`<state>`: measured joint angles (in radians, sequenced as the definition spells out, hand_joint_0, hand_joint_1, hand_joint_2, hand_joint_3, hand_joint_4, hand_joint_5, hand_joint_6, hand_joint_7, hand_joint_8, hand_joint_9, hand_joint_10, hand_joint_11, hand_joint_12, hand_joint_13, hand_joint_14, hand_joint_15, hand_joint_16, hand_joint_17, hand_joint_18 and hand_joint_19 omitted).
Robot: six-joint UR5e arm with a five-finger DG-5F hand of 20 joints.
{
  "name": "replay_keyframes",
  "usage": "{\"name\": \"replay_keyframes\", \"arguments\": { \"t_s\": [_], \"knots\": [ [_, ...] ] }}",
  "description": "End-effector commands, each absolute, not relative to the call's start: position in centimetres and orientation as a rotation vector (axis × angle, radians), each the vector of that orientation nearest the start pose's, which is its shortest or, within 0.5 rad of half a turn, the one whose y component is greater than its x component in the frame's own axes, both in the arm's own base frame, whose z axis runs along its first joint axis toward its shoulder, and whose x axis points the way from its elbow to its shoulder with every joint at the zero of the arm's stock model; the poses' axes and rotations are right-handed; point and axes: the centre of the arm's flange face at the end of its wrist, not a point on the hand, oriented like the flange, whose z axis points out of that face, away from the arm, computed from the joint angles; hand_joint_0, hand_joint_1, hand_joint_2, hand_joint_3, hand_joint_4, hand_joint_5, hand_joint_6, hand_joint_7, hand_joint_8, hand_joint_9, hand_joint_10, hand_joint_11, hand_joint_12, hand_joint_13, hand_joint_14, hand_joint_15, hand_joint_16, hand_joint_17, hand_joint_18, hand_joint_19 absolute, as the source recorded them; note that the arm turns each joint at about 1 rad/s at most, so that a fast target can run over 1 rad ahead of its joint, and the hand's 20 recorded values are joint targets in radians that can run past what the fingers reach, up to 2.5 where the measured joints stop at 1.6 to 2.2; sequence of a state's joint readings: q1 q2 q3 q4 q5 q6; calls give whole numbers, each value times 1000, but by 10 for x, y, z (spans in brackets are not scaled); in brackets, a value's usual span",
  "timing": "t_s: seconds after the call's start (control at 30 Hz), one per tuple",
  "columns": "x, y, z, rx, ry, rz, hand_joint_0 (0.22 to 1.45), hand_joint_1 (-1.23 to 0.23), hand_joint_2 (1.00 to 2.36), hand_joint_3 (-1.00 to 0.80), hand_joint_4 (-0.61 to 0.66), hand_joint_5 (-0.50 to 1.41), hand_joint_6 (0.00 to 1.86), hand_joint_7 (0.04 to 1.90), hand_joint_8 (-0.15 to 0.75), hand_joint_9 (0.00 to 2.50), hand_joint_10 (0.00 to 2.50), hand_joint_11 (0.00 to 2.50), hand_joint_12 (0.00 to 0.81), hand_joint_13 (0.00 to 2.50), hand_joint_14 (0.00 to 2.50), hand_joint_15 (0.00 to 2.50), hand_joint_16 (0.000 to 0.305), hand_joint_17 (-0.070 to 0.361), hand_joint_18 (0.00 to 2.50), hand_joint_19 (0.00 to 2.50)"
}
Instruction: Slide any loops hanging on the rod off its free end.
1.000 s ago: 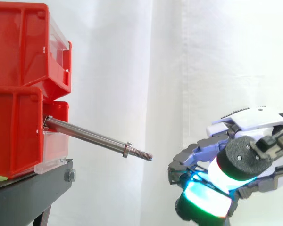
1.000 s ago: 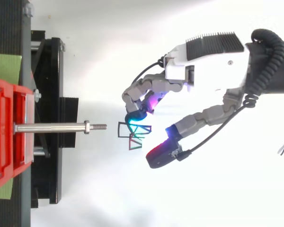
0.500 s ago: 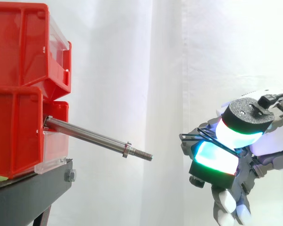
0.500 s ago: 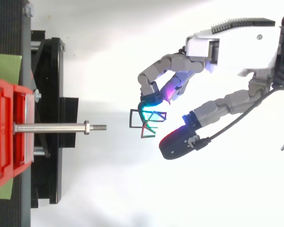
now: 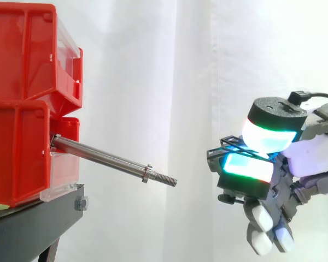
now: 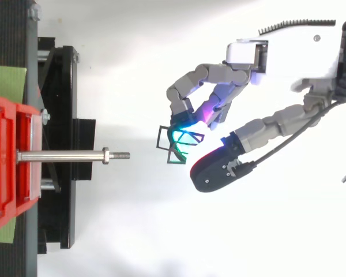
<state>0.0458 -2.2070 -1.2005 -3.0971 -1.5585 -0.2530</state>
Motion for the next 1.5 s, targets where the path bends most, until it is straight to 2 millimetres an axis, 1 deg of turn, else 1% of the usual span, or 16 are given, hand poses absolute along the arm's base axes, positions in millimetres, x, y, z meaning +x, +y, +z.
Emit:
{"name": "replay_keyframes", "arguments": {
  "t_s": [0.0, 0.1, 0.3, 0.43, 0.47, 0.53, 0.6, 0.73, 0.9, 1.03, 1.17, 1.27, 1.33, 1.4, 1.43, 1.47],
  "knots": [
    [715, -104, 289, 1132, 1506, 954, 748, -779, 1023, -205, 50, -234, 875, 1484, 333, 924, 19, 543, 383, 878, 10, 261, 64, 143, 850, 573],
    [719, -105, 299, 1125, 1484, 970, 774, -796, 1015, -332, 53, -231, 870, 1404, 325, 916, 20, 540, 377, 882, 10, 261, 64, 143, 858, 555],
    [720, -106, 301, 1120, 1479, 972, 755, -870, 1000, -500, 149, -211, 848, 1332, 318, 908, 20, 531, 373, 893, 10, 255, 63, 142, 881, 521],
    [720, -105, 301, 1124, 1476, 979, 714, -874, 1000, -500, 184, -207, 841, 1396, 321, 918, 18, 509, 372, 895, 10, 259, 63, 142, 881, 529],
    [720, -105, 301, 1127, 1474, 981, 670, -840, 1000, -500, 178, -205, 840, 1425, 325, 926, 18, 515, 378, 892, 11, 260, 63, 141, 880, 545],
    [721, -105, 301, 1131, 1470, 986, 653, -815, 1000, -500, 181, -197, 839, 1443, 339, 946, 20, 508, 383, 902, 11, 266, 63, 142, 877, 557],
    [721, -105, 301, 1132, 1470, 987, 617, -718, 1000, -500, 182, -187, 833, 1439, 348, 965, 18, 510, 388, 904, 11, 273, 63, 142, 875, 574],
    [721, -103, 301, 1136, 1469, 994, 600, -659, 1001, -500, 198, -182, 828, 1435, 355, 979, 18, 510, 391, 906, 11, 283, 64, 143, 874, 583],
    [722, -103, 302, 1134, 1461, 990, 602, -530, 1003, -465, 189, -168, 806, 1414, 355, 992, 18, 508, 390, 907, 13, 291, 64, 143, 860, 614],
    [722, -103, 302, 1132, 1453, 989, 602, -557, 1015, -353, 182, -177, 814, 1415, 359, 981, 18, 517, 396, 906, 11, 293, 64, 144, 860, 607],
    [723, -103, 302, 1131, 1452, 990, 596, -635, 1022, -256, 201, -204, 832, 1375, 354, 929, 18, 534, 396, 885, 11, 292, 65, 146, 856, 597],
    [723, -103, 302, 1129, 1449, 991, 620, -724, 1019, -304, 222, -216, 837, 1372, 349, 915, 21, 557, 394, 882, 11, 294, 65, 146, 853, 588],
    [723, -103, 302, 1129, 1449, 991, 634, -736, 1014, -355, 224, -215, 839, 1351, 347, 915, 19, 559, 391, 885, 11, 288, 65, 146, 854, 587],
    [723, -103, 302, 1129, 1449, 991, 605, -658, 1010, -404, 223, -189, 828, 1417, 350, 966, 20, 526, 388, 891, 13, 292, 64, 145, 849, 598],
    [723, -103, 302, 1129, 1449, 991, 597, -617, 1009, -415, 219, -184, 825, 1405, 349, 973, 18, 516, 387, 892, 12, 291, 64, 144, 848, 615],
    [723, -103, 302, 1129, 1449, 991, 591, -528, 1008, -420, 211, -167, 809, 1426, 353, 1002, 17, 495, 390, 897, 13, 298, 64, 145, 847, 622]
  ]
}}
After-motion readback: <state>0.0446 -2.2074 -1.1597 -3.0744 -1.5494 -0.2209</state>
